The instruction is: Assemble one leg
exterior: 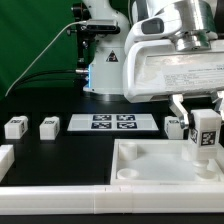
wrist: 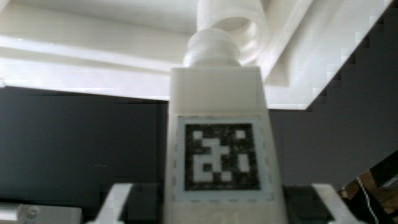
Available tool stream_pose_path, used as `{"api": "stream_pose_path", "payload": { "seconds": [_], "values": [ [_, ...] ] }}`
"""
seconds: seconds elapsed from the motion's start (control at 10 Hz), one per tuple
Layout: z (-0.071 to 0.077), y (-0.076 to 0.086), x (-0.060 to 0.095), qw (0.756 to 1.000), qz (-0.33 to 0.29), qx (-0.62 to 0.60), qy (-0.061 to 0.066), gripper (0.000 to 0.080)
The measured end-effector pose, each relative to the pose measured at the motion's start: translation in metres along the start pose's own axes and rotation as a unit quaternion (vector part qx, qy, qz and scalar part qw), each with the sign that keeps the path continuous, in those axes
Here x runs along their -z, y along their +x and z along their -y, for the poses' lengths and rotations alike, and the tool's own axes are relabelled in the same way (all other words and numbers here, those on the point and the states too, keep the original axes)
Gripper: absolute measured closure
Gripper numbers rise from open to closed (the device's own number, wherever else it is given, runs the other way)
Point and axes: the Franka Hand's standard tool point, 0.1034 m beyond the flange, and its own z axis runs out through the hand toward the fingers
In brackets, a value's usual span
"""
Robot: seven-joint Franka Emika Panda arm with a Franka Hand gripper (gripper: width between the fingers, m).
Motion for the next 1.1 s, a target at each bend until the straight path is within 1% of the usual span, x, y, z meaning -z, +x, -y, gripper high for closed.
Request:
{"api": "stream_pose_path", "payload": {
  "seconds": [0.3, 0.7, 1.1],
  "values": [
    [0.007, -0.004, -0.004, 1.0, 0.005, 0.004, 0.004, 0.0506],
    [0.011, -0.003, -0.007, 1.0, 0.001, 0.007, 0.005, 0.0506],
    [0.011, -0.015, -0.016, 1.0, 0.005, 0.007, 0.005, 0.0506]
  ]
}}
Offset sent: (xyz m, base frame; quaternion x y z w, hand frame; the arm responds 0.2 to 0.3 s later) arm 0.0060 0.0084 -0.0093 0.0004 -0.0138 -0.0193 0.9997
